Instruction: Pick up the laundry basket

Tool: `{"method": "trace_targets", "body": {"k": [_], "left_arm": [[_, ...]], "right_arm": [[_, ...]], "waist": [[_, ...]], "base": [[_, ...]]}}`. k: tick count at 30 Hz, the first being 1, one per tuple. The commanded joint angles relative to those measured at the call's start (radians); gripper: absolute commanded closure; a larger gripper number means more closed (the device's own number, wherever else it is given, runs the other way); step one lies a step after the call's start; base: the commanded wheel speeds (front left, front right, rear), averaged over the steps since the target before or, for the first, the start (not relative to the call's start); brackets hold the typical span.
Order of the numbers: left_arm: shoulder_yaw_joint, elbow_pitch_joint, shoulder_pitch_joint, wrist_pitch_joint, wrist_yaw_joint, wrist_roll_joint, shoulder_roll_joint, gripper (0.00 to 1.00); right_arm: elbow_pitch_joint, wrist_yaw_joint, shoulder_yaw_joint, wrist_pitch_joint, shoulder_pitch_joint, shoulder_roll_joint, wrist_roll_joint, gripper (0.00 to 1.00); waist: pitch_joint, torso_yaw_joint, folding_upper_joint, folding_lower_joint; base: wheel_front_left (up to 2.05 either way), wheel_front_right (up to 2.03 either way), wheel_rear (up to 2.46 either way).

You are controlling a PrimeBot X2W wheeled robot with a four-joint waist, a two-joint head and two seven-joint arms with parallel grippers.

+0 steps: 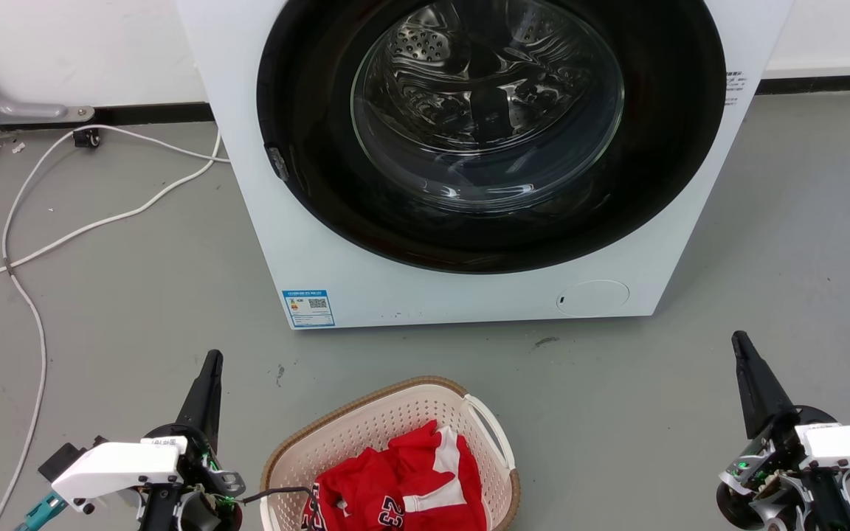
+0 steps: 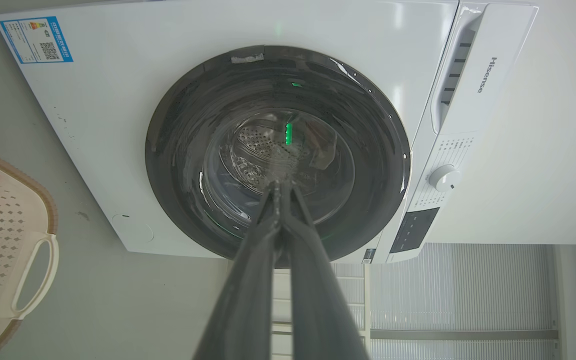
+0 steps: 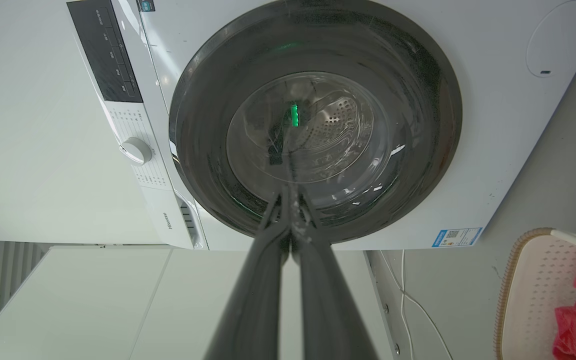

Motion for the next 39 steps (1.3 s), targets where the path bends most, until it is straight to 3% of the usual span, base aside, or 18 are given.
{"method": "trace_targets", "body": {"k": [1, 21, 22, 30, 39], "left_arm": [[0.002, 0.000, -0.009, 0.002, -0.002, 0.000, 0.003, 1.00], [0.002, 0.000, -0.009, 0.002, -0.002, 0.000, 0.003, 1.00], [0.000, 0.000, 0.000, 0.000, 0.000, 0.000, 0.000, 0.00], [-0.005, 0.011, 0.023, -0.027, 0.000, 0.035, -0.004, 0.00], [0.006, -0.034, 0.023, -0.071, 0.003, 0.210, -0.003, 0.00]], "right_arm": [[0.000, 0.000, -0.001, 0.002, -0.011, -0.001, 0.002, 1.00], [0.000, 0.000, -0.001, 0.002, -0.011, -0.001, 0.002, 1.00], [0.000, 0.000, 0.000, 0.000, 0.000, 0.000, 0.000, 0.00], [0.019, 0.000, 0.004, -0.027, 0.022, 0.003, -0.039, 0.00], [-0.036, 0.000, 0.014, -0.071, 0.029, 0.002, -0.254, 0.00]], "waist": [[0.000, 0.000, 0.0000, 0.0000], [0.000, 0.000, 0.0000, 0.0000], [0.000, 0.000, 0.0000, 0.0000], [0.001, 0.000, 0.0000, 0.0000], [0.005, 0.001, 0.0000, 0.0000]], "base": [[0.00, 0.00, 0.00], [0.00, 0.00, 0.00], [0.00, 0.00, 0.00], [0.00, 0.00, 0.00], [0.00, 0.00, 0.00]]}}
